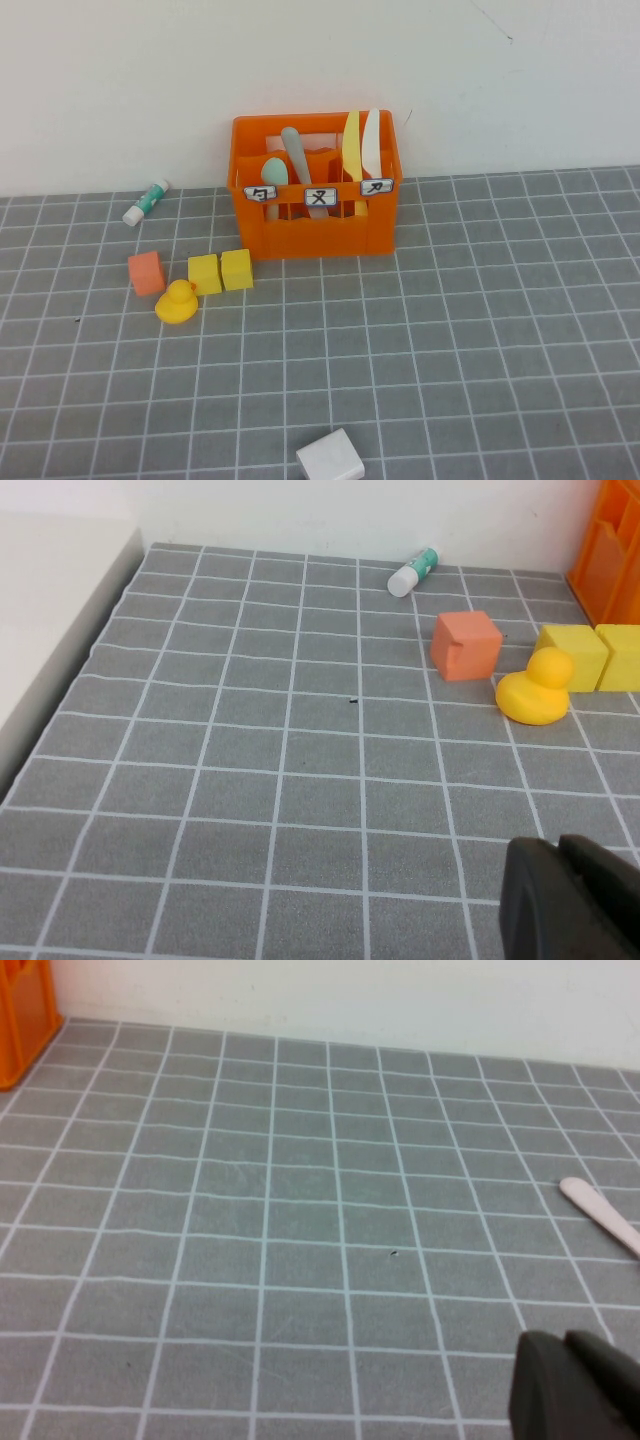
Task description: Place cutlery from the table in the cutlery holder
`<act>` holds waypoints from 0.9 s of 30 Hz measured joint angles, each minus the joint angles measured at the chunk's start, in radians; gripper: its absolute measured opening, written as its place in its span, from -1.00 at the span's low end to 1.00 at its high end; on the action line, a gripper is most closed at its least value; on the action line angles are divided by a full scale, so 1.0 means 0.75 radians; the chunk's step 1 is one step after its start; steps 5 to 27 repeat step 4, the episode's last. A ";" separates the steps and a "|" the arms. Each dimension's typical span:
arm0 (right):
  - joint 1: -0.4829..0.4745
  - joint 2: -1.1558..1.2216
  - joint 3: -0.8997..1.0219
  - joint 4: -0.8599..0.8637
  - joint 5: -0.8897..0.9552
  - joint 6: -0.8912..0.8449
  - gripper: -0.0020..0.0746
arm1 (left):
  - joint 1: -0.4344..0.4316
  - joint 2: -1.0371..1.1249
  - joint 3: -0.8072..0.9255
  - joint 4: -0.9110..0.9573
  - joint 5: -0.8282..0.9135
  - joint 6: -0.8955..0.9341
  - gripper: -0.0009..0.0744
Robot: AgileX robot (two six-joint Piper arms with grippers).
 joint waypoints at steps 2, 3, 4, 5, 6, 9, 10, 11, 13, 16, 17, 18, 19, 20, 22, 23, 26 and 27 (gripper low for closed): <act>0.000 0.000 0.000 0.000 0.000 0.000 -0.95 | 0.000 0.000 0.000 0.000 0.000 0.000 -0.98; 0.000 0.000 0.000 0.000 0.000 0.000 -0.95 | 0.000 0.000 0.000 0.000 0.000 0.000 -0.98; 0.000 0.000 0.000 0.000 0.000 0.000 -0.95 | 0.000 0.000 0.000 0.000 0.000 -0.003 -0.98; 0.000 0.000 0.000 0.000 0.000 0.000 -0.95 | 0.000 0.000 0.000 0.000 0.000 -0.003 -0.98; 0.000 0.000 0.000 0.000 0.000 0.000 -0.95 | 0.000 0.000 0.000 0.000 0.000 -0.003 -0.98; 0.000 0.000 0.000 0.000 0.000 0.000 -0.95 | 0.000 0.000 0.000 0.000 0.000 -0.003 -0.98; 0.000 0.000 0.000 0.000 0.000 0.000 -0.95 | 0.000 0.000 0.000 0.000 0.000 -0.003 -0.98; 0.000 0.000 0.000 0.000 0.000 0.000 -0.95 | 0.000 0.000 0.000 0.000 0.000 -0.003 -0.98; 0.000 0.000 0.000 0.000 0.000 0.000 -0.95 | 0.000 0.000 0.000 0.000 0.000 -0.003 -0.98; 0.000 0.000 0.000 0.000 0.000 0.000 -0.95 | 0.000 0.000 0.000 0.000 0.000 -0.003 -0.98; 0.000 0.000 0.000 0.000 0.000 0.000 -0.95 | 0.000 0.000 0.000 0.000 0.000 -0.003 -0.98; 0.000 0.000 0.000 0.000 0.000 0.000 -0.95 | 0.000 0.000 0.000 0.000 0.000 -0.003 -0.98; 0.000 0.000 0.000 0.000 0.000 0.000 -0.95 | 0.000 0.000 0.000 0.000 0.000 -0.003 -0.98; 0.000 0.000 0.000 0.000 0.000 0.000 -0.95 | 0.000 0.000 0.000 0.000 0.000 -0.003 -0.98; 0.000 0.000 0.000 0.000 0.000 0.000 -0.95 | 0.000 0.000 0.000 0.000 0.000 -0.003 -0.98; 0.000 0.000 0.000 0.000 0.000 0.000 -0.95 | 0.000 0.000 0.000 0.000 0.000 -0.003 -0.98; 0.000 0.000 0.000 0.000 0.000 0.000 -0.95 | 0.000 0.000 0.000 0.000 0.000 -0.003 -0.98; 0.000 0.000 0.000 0.000 0.000 0.000 -0.95 | 0.000 0.000 0.000 0.000 0.000 -0.003 -0.98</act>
